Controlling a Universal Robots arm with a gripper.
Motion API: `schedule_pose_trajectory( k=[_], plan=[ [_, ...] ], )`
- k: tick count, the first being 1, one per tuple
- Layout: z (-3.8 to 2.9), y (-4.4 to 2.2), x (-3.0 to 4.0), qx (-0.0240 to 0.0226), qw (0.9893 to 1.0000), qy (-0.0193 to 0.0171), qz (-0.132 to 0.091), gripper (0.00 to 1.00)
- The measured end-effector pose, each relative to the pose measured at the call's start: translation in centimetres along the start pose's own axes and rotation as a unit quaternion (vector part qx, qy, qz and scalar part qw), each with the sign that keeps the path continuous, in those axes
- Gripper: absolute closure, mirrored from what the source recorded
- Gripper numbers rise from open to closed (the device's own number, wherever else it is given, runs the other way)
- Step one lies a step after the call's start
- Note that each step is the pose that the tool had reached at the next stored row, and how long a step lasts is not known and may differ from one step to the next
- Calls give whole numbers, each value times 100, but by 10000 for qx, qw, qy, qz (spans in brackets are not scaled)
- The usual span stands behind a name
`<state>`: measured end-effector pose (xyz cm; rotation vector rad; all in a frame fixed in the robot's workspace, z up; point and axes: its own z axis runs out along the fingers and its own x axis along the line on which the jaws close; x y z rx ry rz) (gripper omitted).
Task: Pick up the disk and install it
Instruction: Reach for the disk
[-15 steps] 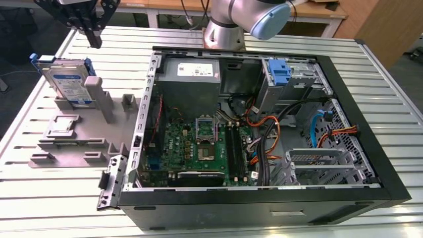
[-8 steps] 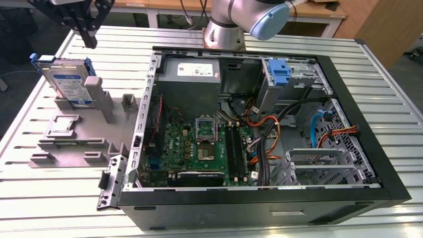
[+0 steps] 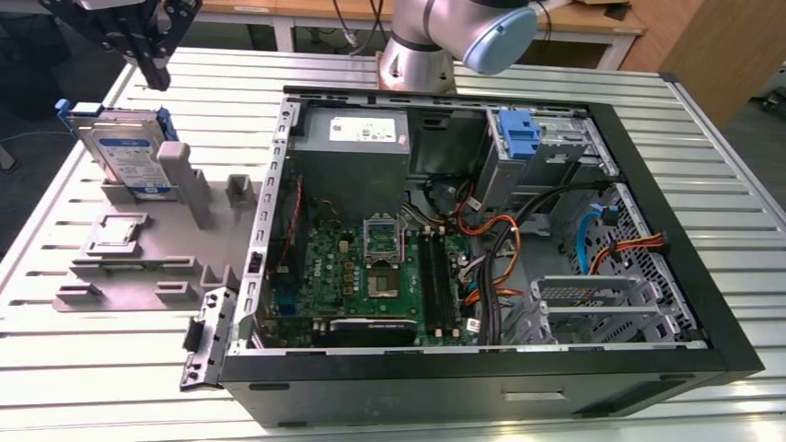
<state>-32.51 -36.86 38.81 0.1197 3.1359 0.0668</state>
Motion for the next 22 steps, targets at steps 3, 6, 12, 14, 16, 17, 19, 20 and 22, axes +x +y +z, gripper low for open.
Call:
schedule_pose_trajectory(
  k=[3,6,12,14,16,17,19,20,22],
  plan=[
    [2,-1,17,1,10000,10,0,90],
    [2,-1,18,1,10000,11,0,90],
    [3,-2,27,1,10000,12,0,90],
    [3,-3,42,1,10000,13,1,90],
    [4,-4,57,1,10000,16,1,90],
    [4,-4,67,1,10000,16,1,90],
    [5,-7,100,1,10000,17,1,90],
    [5,-8,122,1,10000,17,1,90],
    [6,-11,162,1,10000,17,1,90]
  ],
)
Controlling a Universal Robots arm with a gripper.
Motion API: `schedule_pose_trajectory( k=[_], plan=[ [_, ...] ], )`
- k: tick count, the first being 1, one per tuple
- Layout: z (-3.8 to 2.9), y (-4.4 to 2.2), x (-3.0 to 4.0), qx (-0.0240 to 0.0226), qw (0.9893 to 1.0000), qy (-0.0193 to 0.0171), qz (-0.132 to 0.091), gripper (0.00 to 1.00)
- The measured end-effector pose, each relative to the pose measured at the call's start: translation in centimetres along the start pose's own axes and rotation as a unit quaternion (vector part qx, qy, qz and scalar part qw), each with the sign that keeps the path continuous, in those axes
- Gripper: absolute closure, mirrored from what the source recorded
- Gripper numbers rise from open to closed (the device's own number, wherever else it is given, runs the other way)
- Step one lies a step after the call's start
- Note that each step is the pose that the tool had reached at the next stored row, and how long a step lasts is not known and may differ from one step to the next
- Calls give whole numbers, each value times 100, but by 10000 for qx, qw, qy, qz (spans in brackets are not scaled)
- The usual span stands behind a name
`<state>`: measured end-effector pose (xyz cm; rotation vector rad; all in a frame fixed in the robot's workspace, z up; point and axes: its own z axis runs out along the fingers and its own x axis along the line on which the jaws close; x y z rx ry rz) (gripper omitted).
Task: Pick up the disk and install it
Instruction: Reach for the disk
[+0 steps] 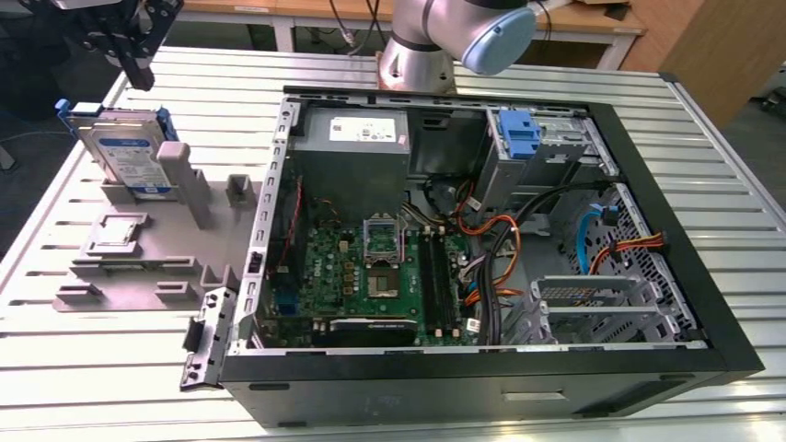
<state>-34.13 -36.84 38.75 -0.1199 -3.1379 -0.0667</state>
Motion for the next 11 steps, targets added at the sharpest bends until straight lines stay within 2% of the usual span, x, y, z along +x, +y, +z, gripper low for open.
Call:
schedule_pose_trajectory(
  k=[11],
  plan=[
    [8,-10,171,0,10000,3,0,90]
  ],
)
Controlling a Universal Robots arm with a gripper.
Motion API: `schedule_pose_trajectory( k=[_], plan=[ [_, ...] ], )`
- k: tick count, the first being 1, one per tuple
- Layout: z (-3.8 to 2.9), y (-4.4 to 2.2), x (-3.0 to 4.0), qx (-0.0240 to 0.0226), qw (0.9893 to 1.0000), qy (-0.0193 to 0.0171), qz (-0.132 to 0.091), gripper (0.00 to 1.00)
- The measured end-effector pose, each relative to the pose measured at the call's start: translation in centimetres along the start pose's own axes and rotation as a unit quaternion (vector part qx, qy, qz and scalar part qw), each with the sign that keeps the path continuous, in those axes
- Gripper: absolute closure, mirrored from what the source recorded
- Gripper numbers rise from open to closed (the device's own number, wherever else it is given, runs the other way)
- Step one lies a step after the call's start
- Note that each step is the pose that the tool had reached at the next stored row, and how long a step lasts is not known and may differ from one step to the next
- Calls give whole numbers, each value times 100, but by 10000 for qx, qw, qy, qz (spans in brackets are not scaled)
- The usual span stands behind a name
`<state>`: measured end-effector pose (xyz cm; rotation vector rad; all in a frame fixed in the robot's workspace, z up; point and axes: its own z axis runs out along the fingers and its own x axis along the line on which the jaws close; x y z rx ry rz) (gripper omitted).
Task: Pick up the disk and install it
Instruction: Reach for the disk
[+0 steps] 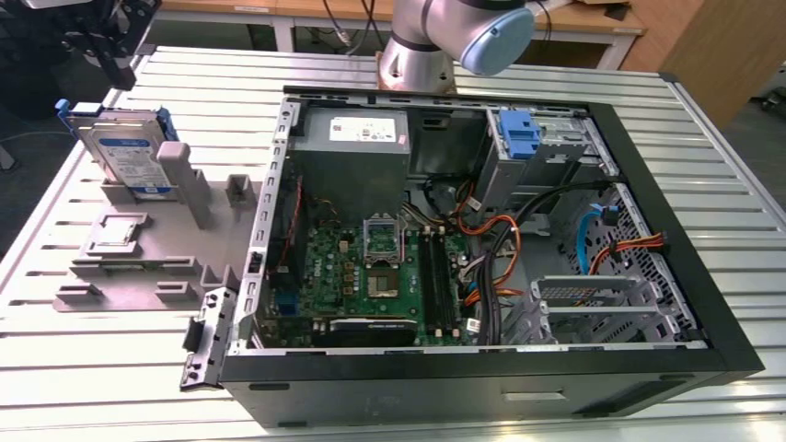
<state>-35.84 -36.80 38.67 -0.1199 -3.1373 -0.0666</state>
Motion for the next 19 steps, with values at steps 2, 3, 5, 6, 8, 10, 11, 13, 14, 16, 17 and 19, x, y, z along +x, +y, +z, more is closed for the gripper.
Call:
schedule_pose_trajectory(
  k=[2,3,5,6,8,10,11,13,14,16,17,19],
  plan=[
    [2,-2,24,0,10000,1,0,90],
    [3,-2,35,1,10000,2,0,90],
    [5,-3,59,0,10000,3,0,90],
    [6,-3,71,0,10000,3,0,90],
    [9,-3,101,0,10000,5,0,90],
    [11,-4,131,1,10000,6,0,90],
    [13,-3,145,0,10000,6,0,90],
    [14,-1,176,1,10000,7,0,90],
    [16,2,197,1,10000,7,0,90],
    [20,10,232,1,10000,9,1,90],
    [21,15,247,1,10000,10,1,90],
    [27,25,269,1,10000,12,0,90]
  ],
)
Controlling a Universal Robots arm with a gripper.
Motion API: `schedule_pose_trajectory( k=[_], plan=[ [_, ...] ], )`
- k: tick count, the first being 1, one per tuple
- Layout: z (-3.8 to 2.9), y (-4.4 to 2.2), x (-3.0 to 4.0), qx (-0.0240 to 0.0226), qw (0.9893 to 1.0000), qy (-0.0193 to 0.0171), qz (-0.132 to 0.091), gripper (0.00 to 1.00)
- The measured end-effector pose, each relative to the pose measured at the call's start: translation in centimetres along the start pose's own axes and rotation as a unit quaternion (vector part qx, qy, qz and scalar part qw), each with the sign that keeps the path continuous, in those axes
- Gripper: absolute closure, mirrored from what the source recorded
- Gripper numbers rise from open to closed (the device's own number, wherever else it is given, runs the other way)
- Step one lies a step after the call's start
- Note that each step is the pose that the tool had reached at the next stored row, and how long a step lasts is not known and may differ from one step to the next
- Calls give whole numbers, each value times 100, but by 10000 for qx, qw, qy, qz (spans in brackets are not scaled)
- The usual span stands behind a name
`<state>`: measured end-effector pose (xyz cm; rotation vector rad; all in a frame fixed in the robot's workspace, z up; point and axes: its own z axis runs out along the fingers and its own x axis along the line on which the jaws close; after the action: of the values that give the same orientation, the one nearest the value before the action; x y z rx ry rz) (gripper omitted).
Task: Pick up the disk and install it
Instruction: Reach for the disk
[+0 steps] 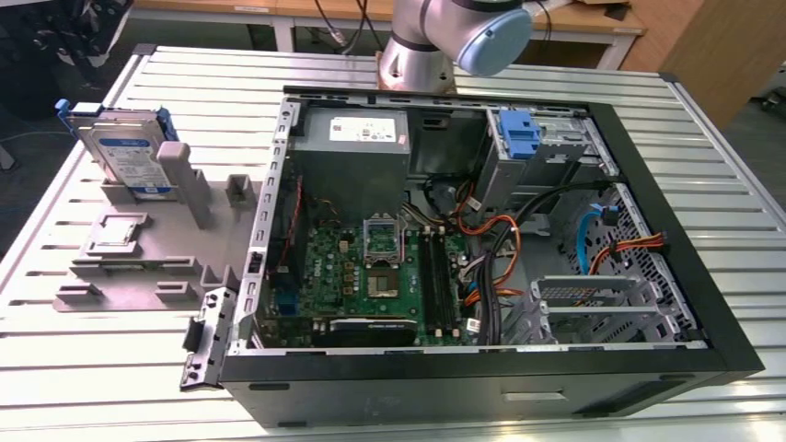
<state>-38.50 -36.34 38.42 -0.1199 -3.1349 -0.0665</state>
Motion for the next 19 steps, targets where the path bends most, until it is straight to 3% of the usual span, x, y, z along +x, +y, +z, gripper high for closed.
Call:
schedule_pose_trajectory(
  k=[4,19],
  plan=[
    [12,27,43,1,10000,5,0,90],
    [58,138,307,2,10000,23,1,90]
  ],
)
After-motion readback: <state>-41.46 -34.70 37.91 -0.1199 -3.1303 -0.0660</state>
